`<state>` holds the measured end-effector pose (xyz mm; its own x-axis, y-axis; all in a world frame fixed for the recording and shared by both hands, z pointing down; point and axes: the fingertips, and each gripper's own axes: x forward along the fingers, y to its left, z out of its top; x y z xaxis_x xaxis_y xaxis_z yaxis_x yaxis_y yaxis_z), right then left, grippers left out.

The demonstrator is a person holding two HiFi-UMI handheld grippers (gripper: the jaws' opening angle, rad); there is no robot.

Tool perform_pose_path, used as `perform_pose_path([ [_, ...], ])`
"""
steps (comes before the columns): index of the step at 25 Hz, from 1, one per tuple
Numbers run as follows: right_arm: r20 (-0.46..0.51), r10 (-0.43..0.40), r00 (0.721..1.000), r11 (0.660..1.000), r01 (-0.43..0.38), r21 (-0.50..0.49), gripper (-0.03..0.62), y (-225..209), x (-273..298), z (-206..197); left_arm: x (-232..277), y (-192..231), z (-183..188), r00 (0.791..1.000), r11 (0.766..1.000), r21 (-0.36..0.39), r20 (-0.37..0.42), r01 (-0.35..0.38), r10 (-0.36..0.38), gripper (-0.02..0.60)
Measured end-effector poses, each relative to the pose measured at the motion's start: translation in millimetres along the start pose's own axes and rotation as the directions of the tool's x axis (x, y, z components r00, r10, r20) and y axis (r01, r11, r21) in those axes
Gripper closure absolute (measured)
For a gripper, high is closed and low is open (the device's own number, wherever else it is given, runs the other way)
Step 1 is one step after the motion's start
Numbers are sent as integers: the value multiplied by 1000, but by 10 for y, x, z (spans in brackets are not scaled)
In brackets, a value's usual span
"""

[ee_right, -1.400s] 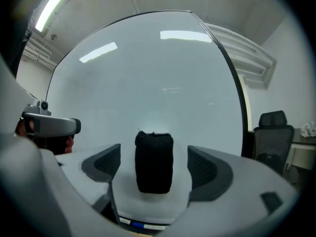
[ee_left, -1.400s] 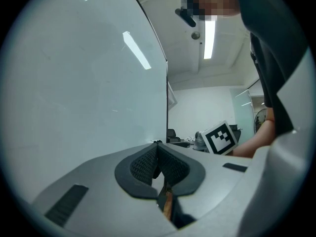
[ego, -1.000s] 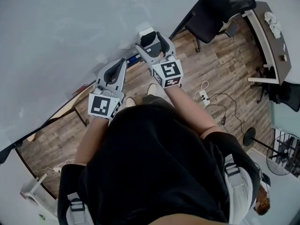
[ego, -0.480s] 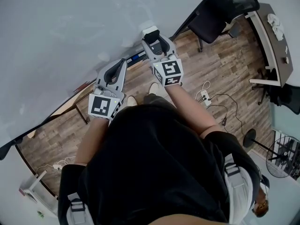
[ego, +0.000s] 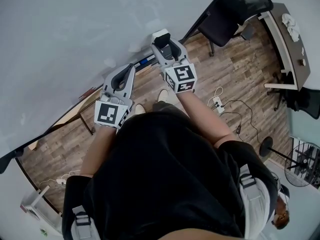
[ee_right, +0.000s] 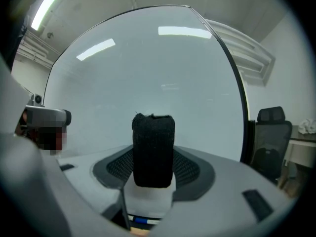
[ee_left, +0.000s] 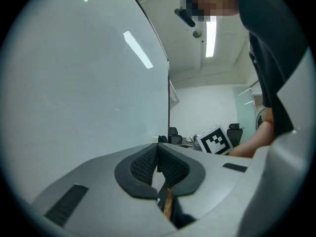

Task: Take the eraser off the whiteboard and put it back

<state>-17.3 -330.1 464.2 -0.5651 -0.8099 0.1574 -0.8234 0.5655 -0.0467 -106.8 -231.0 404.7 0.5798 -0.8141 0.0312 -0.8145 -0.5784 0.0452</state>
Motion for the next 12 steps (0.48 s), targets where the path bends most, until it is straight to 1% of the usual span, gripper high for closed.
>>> perform_pose_path([
  [4,-2,2,1000,1000,-2,-6,372,44,-69,8,-21,-10,-16,1000,1000,1,7,14,-14,586],
  [12,21,-19,1000,1000,20,-21,372,289,-383,140,-300,-86,45,998,998,13,37,53,-54,586],
])
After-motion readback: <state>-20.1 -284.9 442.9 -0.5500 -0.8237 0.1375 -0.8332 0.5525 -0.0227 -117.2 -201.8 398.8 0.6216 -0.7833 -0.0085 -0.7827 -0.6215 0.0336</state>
